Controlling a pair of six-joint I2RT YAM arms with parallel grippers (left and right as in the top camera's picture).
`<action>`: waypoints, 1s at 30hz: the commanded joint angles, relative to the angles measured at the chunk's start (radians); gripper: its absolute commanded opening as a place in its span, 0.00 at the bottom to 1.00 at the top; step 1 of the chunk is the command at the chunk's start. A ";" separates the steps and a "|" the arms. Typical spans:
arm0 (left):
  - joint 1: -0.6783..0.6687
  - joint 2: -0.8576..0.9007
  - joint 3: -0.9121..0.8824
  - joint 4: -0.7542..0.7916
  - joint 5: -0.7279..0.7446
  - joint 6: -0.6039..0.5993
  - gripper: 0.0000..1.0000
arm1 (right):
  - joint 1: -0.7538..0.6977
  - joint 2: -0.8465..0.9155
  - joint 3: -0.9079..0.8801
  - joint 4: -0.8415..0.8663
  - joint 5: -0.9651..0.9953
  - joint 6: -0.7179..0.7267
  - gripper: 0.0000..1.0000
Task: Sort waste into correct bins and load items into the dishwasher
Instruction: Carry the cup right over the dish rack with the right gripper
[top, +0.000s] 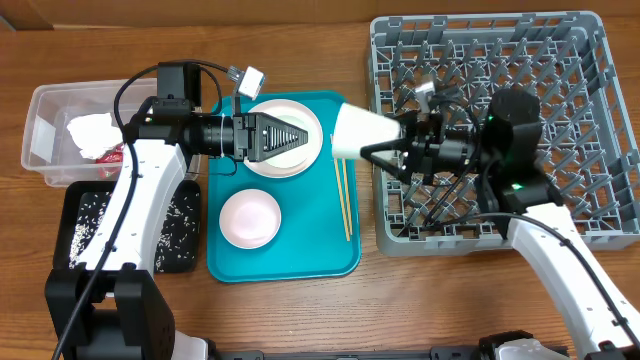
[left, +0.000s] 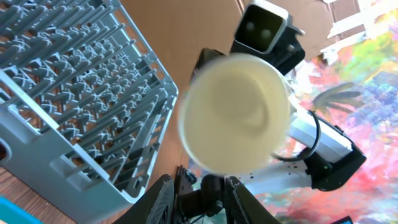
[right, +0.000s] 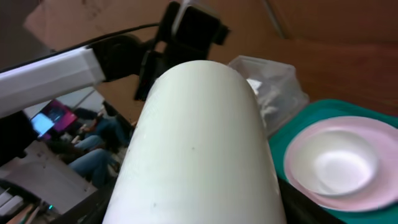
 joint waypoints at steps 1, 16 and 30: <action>-0.003 -0.006 0.017 -0.006 -0.042 -0.008 0.28 | -0.051 -0.011 0.020 -0.031 0.119 -0.025 0.33; -0.005 -0.006 0.017 -0.106 -0.292 -0.005 0.23 | -0.228 -0.011 0.047 -0.301 0.799 -0.132 0.27; -0.006 -0.006 0.017 -0.181 -0.464 -0.005 0.27 | -0.227 -0.008 0.397 -0.735 1.020 -0.192 0.26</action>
